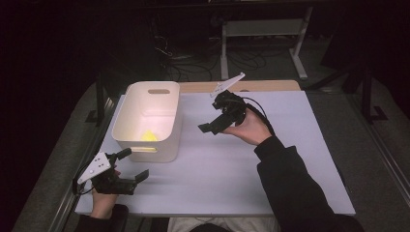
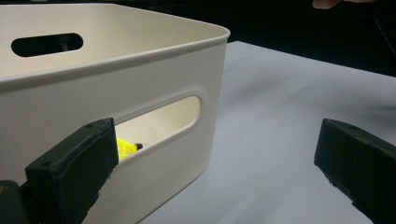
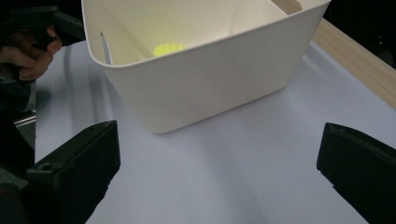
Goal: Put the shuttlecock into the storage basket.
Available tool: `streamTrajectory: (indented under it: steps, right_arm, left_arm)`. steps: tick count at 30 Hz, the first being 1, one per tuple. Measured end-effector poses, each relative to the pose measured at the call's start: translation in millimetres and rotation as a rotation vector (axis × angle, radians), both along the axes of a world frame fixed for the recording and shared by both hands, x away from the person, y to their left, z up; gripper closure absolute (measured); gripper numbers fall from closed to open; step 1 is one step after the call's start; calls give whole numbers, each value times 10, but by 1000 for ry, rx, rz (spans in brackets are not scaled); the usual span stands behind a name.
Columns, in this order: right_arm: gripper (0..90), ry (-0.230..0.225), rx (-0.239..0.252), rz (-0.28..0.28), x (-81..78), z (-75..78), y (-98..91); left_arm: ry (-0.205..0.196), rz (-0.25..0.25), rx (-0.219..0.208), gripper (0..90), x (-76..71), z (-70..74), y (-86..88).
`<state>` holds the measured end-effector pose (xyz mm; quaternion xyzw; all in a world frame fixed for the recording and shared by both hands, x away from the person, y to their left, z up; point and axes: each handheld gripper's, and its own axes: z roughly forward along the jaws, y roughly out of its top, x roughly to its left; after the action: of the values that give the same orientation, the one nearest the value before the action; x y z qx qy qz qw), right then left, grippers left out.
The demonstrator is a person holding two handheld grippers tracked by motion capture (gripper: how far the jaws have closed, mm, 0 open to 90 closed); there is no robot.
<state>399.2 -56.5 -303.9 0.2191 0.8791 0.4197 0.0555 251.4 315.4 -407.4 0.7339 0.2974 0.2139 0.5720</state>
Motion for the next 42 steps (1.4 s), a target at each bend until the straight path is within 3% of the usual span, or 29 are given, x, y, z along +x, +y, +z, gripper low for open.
streamTrajectory:
  steps: [42]
  right_arm:
    - [0,21,21,-51,-176,-279,-459]
  left_arm:
    - [3,-1,5,0,2,-1,-1]
